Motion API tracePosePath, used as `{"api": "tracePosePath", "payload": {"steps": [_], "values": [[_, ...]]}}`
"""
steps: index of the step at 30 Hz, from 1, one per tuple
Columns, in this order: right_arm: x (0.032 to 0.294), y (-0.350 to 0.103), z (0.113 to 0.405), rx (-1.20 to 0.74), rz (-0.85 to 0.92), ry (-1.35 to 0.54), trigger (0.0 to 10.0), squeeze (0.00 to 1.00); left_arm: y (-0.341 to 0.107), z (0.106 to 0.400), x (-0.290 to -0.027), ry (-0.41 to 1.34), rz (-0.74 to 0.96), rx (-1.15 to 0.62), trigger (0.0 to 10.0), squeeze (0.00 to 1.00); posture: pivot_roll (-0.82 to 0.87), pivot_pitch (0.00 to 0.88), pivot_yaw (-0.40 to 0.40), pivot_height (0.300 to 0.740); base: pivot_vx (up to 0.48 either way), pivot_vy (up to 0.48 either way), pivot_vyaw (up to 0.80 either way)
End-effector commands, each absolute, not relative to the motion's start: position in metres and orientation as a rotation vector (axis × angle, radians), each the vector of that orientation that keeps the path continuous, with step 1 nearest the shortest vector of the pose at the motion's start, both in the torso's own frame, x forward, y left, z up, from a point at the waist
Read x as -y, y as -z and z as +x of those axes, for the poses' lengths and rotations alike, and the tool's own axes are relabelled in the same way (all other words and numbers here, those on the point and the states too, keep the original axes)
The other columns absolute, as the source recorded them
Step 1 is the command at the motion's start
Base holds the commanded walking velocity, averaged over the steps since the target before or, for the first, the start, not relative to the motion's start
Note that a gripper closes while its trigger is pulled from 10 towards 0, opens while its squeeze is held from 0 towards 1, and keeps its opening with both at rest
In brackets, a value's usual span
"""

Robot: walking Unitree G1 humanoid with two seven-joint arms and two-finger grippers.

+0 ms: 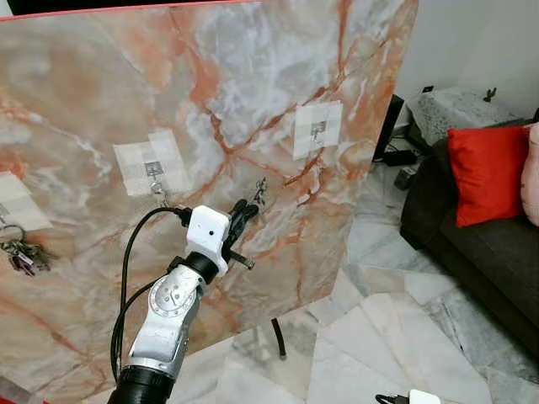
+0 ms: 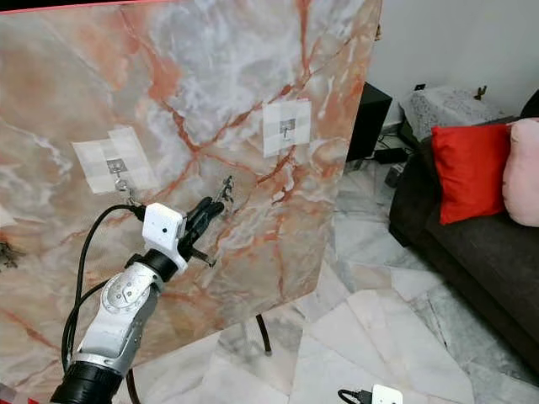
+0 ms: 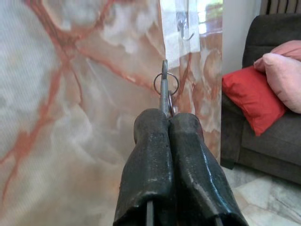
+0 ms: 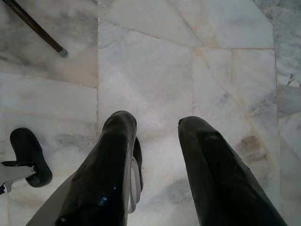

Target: Hang keys on a hook

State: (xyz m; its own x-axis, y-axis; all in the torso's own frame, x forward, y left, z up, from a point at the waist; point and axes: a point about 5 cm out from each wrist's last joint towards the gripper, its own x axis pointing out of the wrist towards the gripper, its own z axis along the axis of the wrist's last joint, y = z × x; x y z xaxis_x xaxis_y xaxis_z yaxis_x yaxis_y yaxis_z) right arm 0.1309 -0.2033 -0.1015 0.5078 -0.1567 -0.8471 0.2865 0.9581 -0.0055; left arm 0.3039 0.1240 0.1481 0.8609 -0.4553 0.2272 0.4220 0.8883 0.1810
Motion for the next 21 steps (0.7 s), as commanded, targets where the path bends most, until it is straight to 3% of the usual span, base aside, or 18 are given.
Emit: {"api": "tracePosePath", "payload": {"steps": [1, 6, 21], "values": [[0.2046, 0.1016, 0.1297, -1.000, 0.141, 0.276, 10.0, 0.00, -0.1508, 0.3021, -0.1209, 0.479, 0.129, 0.274, 10.0, 0.00, 0.00, 0.000, -0.056, 0.740, 0.000, -0.379, 0.00], [0.2045, 0.1017, 0.1294, -1.001, 0.148, 0.281, 10.0, 0.00, -0.1517, 0.3026, -0.1209, 0.479, 0.128, 0.271, 10.0, 0.00, 0.00, 0.000, -0.056, 0.740, 0.000, -0.358, 0.00], [0.2049, 0.1018, 0.1294, -1.009, 0.139, 0.270, 10.0, 0.00, -0.1488, 0.3026, -0.1216, 0.466, 0.118, 0.248, 10.0, 0.00, 0.01, 0.000, -0.063, 0.740, 0.000, 0.000, -0.77]]}}
